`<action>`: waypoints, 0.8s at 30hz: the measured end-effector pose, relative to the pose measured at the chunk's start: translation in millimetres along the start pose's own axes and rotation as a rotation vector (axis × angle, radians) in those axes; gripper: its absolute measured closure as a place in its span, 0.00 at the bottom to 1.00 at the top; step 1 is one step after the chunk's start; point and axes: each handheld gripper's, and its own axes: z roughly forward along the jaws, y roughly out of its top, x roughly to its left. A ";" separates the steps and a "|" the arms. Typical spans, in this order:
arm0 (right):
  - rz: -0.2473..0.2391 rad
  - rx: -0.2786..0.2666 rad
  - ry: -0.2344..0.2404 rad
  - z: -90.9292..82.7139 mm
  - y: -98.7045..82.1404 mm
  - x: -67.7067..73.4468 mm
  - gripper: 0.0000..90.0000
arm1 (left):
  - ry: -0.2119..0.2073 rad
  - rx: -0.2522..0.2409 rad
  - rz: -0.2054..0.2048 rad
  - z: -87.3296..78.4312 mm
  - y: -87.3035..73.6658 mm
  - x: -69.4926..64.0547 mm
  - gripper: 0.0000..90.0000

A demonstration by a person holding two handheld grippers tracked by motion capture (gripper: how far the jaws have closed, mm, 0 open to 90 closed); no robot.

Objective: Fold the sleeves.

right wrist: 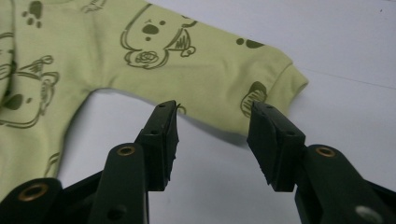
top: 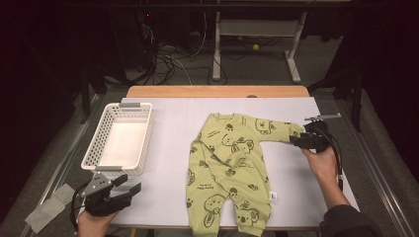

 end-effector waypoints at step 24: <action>0.059 0.206 -0.129 49.1 18.4 -5.1 0.85 | -0.012 0.011 0.012 1.3 -0.1 -1.6 0.37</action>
